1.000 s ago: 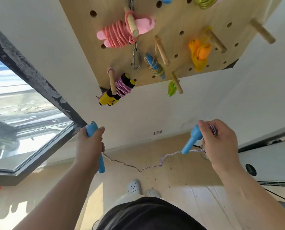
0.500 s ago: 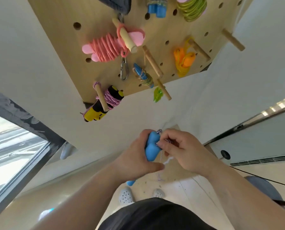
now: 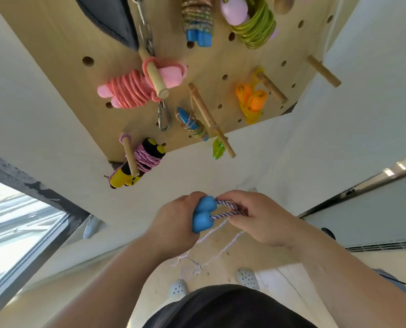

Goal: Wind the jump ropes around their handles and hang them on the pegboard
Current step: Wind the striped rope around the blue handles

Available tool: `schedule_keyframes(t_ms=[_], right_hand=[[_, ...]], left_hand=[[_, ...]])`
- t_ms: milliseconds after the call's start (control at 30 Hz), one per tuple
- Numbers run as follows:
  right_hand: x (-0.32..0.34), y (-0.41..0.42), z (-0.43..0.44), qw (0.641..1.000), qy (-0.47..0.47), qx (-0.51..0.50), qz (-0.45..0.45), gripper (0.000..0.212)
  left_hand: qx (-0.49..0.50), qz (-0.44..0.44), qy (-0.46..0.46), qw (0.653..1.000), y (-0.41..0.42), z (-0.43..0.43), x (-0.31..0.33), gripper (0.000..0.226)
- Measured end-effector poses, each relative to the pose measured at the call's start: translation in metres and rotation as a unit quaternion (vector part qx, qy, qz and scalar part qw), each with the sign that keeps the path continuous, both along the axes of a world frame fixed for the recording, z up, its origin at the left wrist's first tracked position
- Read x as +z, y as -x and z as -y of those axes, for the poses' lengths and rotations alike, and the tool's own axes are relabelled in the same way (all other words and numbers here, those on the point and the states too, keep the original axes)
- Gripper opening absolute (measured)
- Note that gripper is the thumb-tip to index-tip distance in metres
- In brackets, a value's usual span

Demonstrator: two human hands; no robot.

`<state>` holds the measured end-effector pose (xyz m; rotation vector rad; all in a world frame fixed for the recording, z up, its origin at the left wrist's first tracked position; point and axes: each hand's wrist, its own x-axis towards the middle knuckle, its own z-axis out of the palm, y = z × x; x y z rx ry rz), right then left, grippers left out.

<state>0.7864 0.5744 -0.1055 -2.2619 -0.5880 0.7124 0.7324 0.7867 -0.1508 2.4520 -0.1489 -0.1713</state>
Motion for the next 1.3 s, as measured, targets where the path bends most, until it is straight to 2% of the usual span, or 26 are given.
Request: schedule_keyframes(t_ms=[67,200,333,500,600,667,733,833,900,967,1067,1133,1200,1300], right_hand=[[0.001,-0.009,0.009,1.000,0.000,0.021,0.021,0.041],[0.003,-0.032,0.043,0.997,-0.029,0.043,0.053,0.036],[0.007,-0.052,0.089,0.993,-0.109,0.049,0.026,0.032],[0.006,-0.071,0.141,0.975,-0.220,0.025,-0.033,0.028],[0.007,-0.078,0.165,0.957,-0.272,0.028,-0.091,0.022],[0.008,-0.083,0.178,0.964,-0.255,0.036,-0.067,0.022],[0.007,-0.086,0.186,0.976,-0.209,0.049,-0.030,0.023],[0.007,-0.085,0.192,0.985,-0.157,0.070,0.019,0.030],[0.008,-0.080,0.192,0.982,-0.125,0.095,0.101,0.036],[0.010,-0.071,0.190,0.971,-0.103,0.117,0.179,0.047],[0.016,-0.057,0.187,0.958,-0.091,0.145,0.231,0.068],[0.019,-0.054,0.185,0.951,-0.089,0.145,0.257,0.068],[0.020,-0.056,0.185,0.942,-0.091,0.126,0.299,0.061],[0.019,-0.059,0.185,0.936,-0.116,0.101,0.318,0.053]], left_hand=[[0.017,-0.020,-0.042,0.999,-0.003,0.015,0.000,0.042],[0.080,-0.017,-0.028,0.996,-0.012,0.057,0.009,0.039],[0.166,0.002,-0.004,0.986,-0.027,0.103,0.018,0.047],[0.241,0.018,0.014,0.970,-0.045,0.159,0.026,0.031],[0.252,-0.016,0.098,0.963,-0.048,0.192,0.037,0.027],[0.285,-0.058,0.227,0.929,-0.049,0.212,0.049,0.027],[0.329,-0.078,0.385,0.859,-0.052,0.227,0.059,0.029],[0.380,-0.068,0.537,0.750,-0.059,0.241,0.073,0.036],[0.403,-0.059,0.601,0.688,-0.065,0.249,0.081,0.034],[0.436,-0.046,0.630,0.641,-0.072,0.259,0.087,0.030],[0.485,-0.017,0.655,0.580,-0.080,0.271,0.092,0.036],[0.482,0.003,0.678,0.554,-0.082,0.275,0.096,0.042],[0.469,0.018,0.688,0.553,-0.081,0.277,0.100,0.041],[0.452,0.041,0.697,0.555,-0.079,0.278,0.101,0.023]])
